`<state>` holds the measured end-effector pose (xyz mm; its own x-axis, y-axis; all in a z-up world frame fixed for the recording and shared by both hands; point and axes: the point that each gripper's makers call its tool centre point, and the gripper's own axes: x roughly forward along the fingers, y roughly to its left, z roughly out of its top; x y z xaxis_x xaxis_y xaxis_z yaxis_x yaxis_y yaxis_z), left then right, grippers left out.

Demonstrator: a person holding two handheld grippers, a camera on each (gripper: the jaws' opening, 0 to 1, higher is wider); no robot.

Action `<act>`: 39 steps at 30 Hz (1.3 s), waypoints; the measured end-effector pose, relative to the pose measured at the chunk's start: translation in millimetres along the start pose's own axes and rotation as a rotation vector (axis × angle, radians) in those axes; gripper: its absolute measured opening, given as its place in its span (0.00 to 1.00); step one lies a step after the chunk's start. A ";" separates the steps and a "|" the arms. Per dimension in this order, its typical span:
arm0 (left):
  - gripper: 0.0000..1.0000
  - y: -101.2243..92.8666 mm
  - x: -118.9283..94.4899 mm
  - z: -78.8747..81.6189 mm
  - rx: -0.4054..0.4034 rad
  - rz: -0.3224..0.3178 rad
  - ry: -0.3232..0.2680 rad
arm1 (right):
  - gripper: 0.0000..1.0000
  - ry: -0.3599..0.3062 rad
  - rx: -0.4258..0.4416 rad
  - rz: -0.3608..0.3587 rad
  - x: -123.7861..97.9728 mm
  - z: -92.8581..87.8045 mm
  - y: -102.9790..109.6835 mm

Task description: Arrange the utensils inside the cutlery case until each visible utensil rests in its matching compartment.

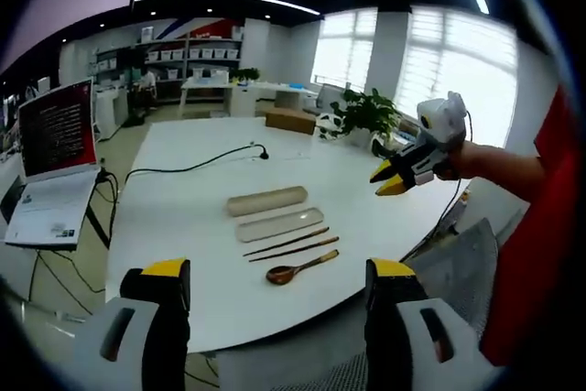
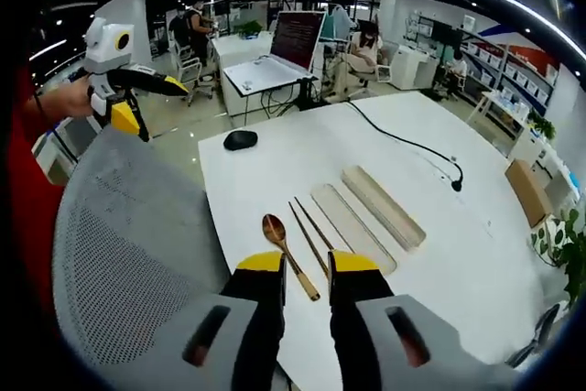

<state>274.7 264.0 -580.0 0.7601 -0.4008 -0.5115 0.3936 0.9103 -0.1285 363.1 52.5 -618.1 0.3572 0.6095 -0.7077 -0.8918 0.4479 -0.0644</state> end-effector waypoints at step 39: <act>0.83 0.4 -1.5 -7.1 -0.034 0.013 -0.015 | 0.26 0.147 -0.017 0.049 51.5 -30.8 -6.9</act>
<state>270.0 265.7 -585.3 0.7729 -0.3898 -0.5007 0.3654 0.9185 -0.1510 379.1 60.7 -675.8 0.2699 0.5278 -0.8053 -0.9122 0.4079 -0.0384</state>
